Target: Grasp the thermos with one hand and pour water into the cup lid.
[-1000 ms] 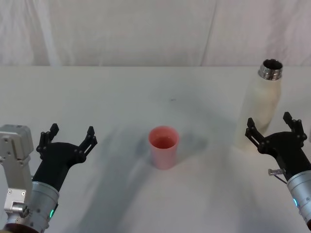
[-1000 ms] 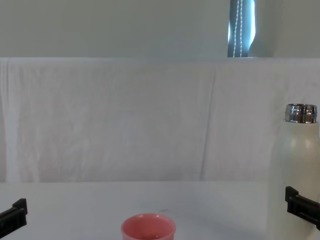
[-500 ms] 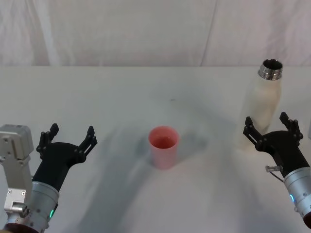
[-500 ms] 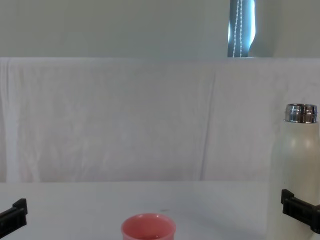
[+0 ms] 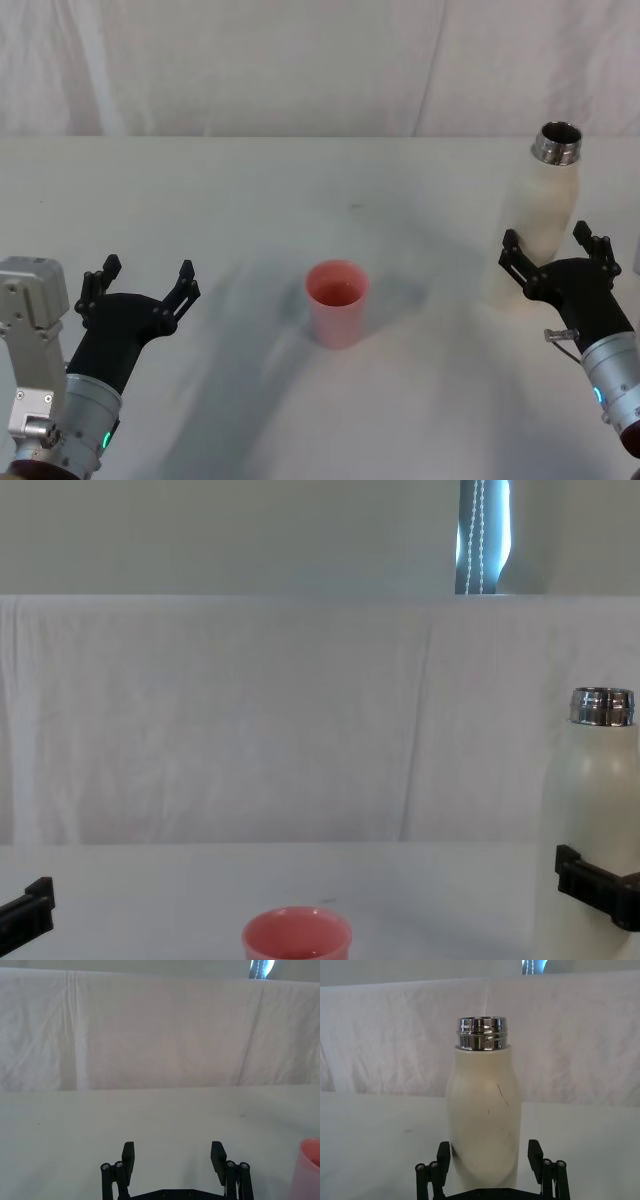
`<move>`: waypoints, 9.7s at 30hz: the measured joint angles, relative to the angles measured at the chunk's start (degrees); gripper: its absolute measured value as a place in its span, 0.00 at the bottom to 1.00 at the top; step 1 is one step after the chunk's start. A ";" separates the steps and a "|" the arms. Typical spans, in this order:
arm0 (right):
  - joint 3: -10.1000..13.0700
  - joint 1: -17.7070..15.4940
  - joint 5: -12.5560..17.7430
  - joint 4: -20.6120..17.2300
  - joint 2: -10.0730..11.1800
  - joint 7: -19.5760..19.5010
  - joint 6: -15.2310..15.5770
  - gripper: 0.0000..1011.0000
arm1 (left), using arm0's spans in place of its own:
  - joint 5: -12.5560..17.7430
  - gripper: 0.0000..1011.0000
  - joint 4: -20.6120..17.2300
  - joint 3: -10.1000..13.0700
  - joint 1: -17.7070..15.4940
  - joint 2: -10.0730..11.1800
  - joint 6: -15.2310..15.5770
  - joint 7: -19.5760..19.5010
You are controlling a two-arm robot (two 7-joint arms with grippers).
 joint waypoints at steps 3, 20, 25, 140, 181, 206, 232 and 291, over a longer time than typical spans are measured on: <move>0.07 0.27 0.22 0.15 -0.14 0.05 0.12 0.99 | 0.00 0.99 0.00 0.00 0.00 0.00 0.00 0.00; -0.09 2.09 0.31 1.60 -0.23 0.38 0.11 0.99 | 0.00 0.99 0.00 0.00 0.00 0.00 0.00 0.00; -0.23 2.72 0.28 2.17 -0.23 0.52 0.06 0.99 | 0.00 0.99 0.00 0.00 0.00 0.00 0.00 0.00; -19.39 12.46 -43.42 -0.82 16.54 0.64 2.13 0.94 | 0.00 0.99 0.00 0.00 0.00 0.00 0.00 0.00; -26.03 14.34 -57.08 3.19 18.28 -4.88 2.58 0.95 | 0.00 0.99 0.00 0.00 0.00 0.00 0.00 0.00; -28.35 16.45 -62.34 3.73 20.14 -6.78 3.35 0.95 | 0.00 0.99 0.00 0.00 0.00 0.00 0.00 0.00; -28.98 17.66 -64.43 4.14 21.29 -8.09 3.75 0.94 | 0.00 0.99 0.00 0.00 0.00 0.00 0.00 0.00; -29.70 18.80 -65.84 4.23 21.97 -8.41 4.28 0.95 | 0.00 0.99 0.00 0.00 0.00 0.00 0.00 0.00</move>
